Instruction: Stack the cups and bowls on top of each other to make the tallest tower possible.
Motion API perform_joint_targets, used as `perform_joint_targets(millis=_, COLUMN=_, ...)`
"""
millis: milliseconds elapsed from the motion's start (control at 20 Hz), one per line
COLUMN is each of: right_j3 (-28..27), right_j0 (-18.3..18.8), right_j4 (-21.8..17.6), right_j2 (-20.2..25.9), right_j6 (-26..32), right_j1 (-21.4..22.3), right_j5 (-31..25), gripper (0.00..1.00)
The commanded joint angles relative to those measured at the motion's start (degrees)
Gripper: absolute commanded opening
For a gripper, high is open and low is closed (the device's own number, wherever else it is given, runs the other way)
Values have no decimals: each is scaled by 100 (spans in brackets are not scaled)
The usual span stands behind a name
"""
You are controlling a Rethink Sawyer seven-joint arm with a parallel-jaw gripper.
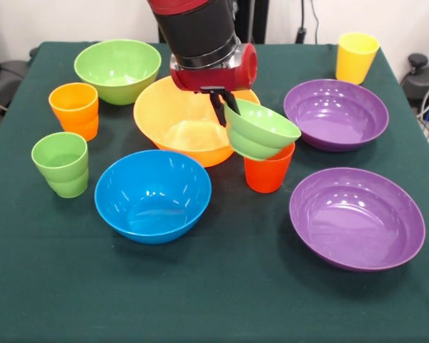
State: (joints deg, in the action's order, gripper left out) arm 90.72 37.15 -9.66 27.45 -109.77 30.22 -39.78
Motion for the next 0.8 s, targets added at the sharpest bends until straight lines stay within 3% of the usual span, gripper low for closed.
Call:
perform_joint_targets(millis=50, right_j3=378, right_j0=49, right_j4=-20, right_j2=-155, right_j6=-334, right_j1=-171, right_j5=221, gripper=0)
perform_joint_targets(millis=200, right_j3=665, right_j0=146, right_j4=-62, right_j2=-110, right_j6=-352, right_j1=-89, right_j5=467, gripper=0)
perform_joint_targets(millis=800, right_j3=1217, right_j0=537, right_j4=74, right_j2=35, right_j6=-192, right_j1=-175, right_j5=215, gripper=0)
